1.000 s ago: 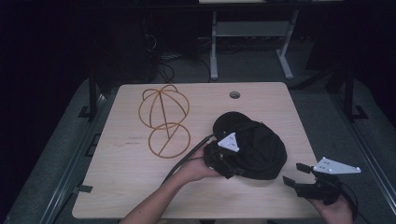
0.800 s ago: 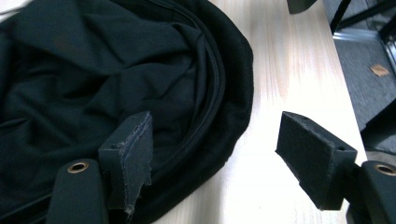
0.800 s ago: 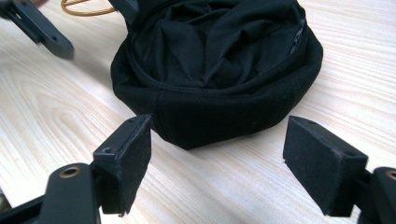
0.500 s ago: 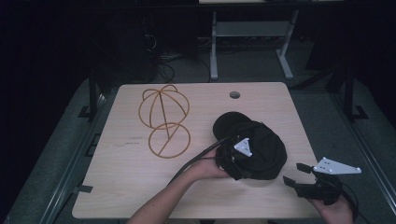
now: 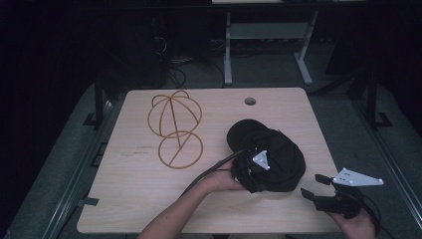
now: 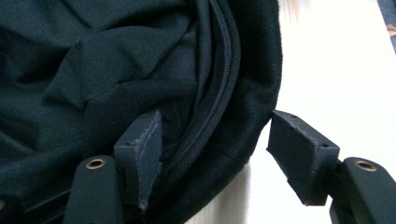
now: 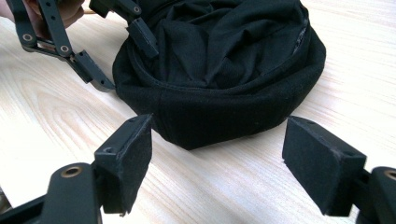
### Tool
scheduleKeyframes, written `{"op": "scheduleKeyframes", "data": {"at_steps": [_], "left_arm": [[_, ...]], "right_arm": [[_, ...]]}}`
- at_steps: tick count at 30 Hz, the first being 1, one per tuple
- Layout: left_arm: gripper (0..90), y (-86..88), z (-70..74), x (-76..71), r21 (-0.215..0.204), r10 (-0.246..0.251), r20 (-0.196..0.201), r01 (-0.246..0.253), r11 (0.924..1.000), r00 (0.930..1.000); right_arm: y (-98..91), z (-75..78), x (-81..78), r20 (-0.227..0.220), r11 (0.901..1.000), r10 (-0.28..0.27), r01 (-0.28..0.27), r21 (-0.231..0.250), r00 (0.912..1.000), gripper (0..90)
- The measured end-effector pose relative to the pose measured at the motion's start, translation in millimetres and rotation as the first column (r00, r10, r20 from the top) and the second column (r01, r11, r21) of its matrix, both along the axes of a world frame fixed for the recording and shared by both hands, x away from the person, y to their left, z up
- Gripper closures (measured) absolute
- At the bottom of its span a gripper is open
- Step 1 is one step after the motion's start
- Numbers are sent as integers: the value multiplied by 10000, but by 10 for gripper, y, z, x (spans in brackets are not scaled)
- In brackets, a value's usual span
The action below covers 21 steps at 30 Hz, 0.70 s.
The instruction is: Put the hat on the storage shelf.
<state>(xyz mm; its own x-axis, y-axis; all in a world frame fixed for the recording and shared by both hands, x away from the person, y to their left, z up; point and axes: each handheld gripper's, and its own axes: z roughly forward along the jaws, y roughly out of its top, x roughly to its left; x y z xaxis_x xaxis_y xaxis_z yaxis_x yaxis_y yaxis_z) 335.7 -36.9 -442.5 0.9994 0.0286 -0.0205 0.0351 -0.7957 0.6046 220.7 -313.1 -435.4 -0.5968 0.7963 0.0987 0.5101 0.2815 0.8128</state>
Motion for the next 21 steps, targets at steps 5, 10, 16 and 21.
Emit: {"op": "scheduleKeyframes", "data": {"at_steps": [5, 10, 16, 21], "left_arm": [[395, -60, -41, -35, 452, -218, 557, 193, 9988, 9982], [447, -89, -66, -18, 591, -125, 524, 94, 9982, 9985], [513, -94, -74, 42, 549, -30, 146, 22, 9985, 9999], [569, -120, -79, 58, 691, -28, 86, 22, 9976, 10000]], "right_arm": [[12, -9, 4, -20, 10000, 74, -74, -38, 10000, 237], [12, -5, 1, -19, 10000, 58, -58, -25, 10000, 237], [14, -10, 2, -34, 10000, 77, -77, -21, 10000, 237], [11, -4, -3, -24, 10000, 59, -59, 5, 10000, 237]]}}
